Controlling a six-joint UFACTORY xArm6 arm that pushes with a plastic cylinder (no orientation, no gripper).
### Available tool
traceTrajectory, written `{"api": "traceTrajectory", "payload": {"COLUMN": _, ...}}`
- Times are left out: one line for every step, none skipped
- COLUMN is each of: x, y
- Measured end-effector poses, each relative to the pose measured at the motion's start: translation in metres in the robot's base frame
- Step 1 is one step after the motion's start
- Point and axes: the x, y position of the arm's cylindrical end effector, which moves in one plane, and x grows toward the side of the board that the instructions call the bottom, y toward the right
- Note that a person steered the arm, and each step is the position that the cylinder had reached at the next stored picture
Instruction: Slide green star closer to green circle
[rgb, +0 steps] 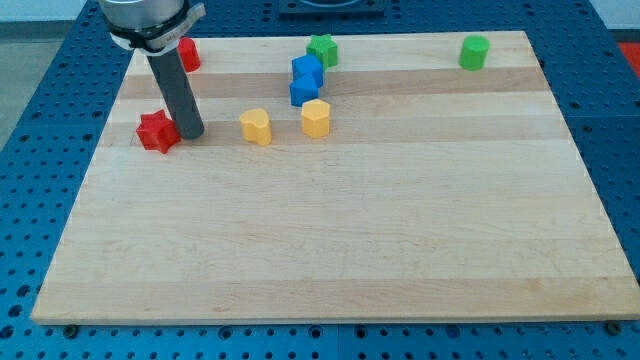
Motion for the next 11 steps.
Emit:
{"api": "traceTrajectory", "payload": {"x": 0.004, "y": 0.000}}
{"api": "traceTrajectory", "payload": {"x": 0.004, "y": 0.000}}
{"api": "traceTrajectory", "payload": {"x": -0.007, "y": 0.001}}
{"api": "traceTrajectory", "payload": {"x": -0.029, "y": 0.021}}
{"api": "traceTrajectory", "payload": {"x": -0.036, "y": 0.059}}
{"api": "traceTrajectory", "payload": {"x": -0.018, "y": 0.080}}
{"api": "traceTrajectory", "payload": {"x": 0.018, "y": 0.080}}
{"api": "traceTrajectory", "payload": {"x": 0.058, "y": 0.085}}
{"api": "traceTrajectory", "payload": {"x": 0.090, "y": 0.085}}
{"api": "traceTrajectory", "payload": {"x": 0.110, "y": 0.090}}
{"api": "traceTrajectory", "payload": {"x": 0.098, "y": 0.093}}
